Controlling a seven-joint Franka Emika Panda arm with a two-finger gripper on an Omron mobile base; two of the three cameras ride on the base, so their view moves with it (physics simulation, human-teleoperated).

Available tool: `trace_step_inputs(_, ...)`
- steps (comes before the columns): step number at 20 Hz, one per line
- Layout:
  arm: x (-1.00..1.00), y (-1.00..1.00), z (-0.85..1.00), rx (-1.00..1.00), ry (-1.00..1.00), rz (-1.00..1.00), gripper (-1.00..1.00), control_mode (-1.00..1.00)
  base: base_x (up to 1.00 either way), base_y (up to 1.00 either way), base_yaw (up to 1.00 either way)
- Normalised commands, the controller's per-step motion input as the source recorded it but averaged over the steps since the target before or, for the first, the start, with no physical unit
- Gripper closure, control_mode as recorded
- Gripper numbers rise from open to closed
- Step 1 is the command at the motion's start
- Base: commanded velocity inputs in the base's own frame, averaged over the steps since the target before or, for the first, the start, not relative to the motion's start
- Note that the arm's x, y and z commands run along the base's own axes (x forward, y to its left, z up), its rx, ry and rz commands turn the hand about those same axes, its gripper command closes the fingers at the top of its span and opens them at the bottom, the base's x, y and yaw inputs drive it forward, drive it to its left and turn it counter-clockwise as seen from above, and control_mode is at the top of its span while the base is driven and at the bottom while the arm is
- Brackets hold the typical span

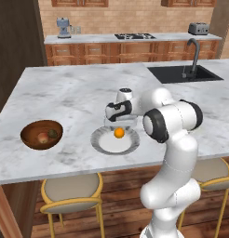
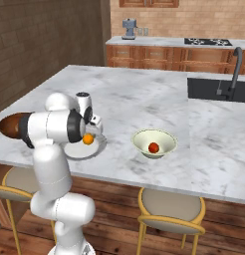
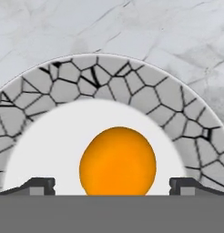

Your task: Take the fruits from the plate on the dining counter and place two fruits in each bowl.

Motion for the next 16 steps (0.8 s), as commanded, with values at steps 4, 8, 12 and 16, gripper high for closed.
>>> trace_step_inputs(4,-0.03,-0.09,-0.12,0.0,0.01,0.0,-1.0,-1.0,0.0,0.0,0.0)
trace_step_inputs(8,0.0,-0.03,-0.33,0.0,0.0,0.0,-1.0,-1.0,0.0,0.0,0.0)
trace_step_inputs(12,0.0,0.0,-0.31,0.0,0.01,0.0,1.0,-1.0,0.0,0.0,0.0)
trace_step_inputs(16,0.0,0.0,-0.03,0.0,0.03,0.0,1.0,-1.0,0.0,0.0,0.0)
